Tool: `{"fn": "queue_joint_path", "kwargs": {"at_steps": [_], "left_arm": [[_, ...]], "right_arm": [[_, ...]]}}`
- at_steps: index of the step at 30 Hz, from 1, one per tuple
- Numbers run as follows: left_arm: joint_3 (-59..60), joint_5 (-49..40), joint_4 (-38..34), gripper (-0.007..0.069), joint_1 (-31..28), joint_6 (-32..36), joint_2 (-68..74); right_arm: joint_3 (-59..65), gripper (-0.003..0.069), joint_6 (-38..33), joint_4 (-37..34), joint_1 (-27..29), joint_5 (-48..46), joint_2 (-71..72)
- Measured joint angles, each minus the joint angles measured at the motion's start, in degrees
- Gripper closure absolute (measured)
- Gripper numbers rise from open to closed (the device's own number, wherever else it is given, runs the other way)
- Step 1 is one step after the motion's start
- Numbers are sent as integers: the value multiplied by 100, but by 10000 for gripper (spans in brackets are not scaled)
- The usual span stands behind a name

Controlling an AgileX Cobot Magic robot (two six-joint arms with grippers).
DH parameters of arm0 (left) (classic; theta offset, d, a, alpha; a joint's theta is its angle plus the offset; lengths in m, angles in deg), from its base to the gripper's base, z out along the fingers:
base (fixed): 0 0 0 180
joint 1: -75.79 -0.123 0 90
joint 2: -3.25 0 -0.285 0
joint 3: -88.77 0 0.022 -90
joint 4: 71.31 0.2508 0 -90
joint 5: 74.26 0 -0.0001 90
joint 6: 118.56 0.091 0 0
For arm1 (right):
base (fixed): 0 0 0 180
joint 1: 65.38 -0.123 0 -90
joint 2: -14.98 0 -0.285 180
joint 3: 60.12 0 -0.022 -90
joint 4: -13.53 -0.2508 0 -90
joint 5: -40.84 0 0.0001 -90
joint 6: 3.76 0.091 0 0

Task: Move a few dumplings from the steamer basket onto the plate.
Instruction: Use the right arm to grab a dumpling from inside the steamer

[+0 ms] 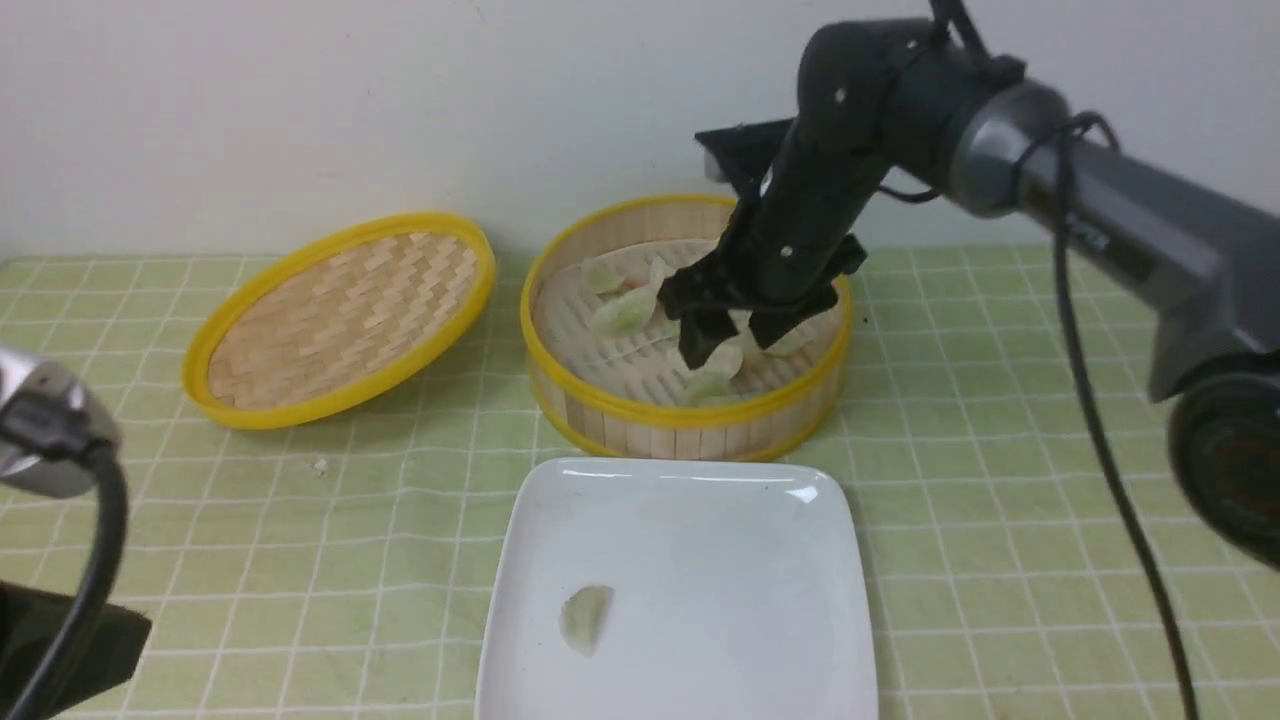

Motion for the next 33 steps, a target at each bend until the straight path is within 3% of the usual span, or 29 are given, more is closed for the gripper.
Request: {"fn": "queue_joint_path", "kwargs": {"at_steps": [8,10,13,21,24,25,33], "left_arm": [[74,-5,122,631,0,-2,-240],[74,-5,170,631,0,-2,-240],[74,-5,237,631,0,-2,-240],[74,-5,298,631,0,-2,-240],[74,-22,298,631,0,-2,-240],[74,-22,298,631,0,-2,-240],[74,-22,298,631,0,-2,-240]], "right_arm": [[-222,153,-6,296,-160,24,-522],[-222,186,-6,322,-164,31,-594],[-275,327,-6,350,-166,10,-607],[-490,352,238,278,-171,20,-285],[-497,585,321,265,-171,14,104],[-502,621,335,265,-171,14,249],[381,671,251,239,-171,15,1127]]}}
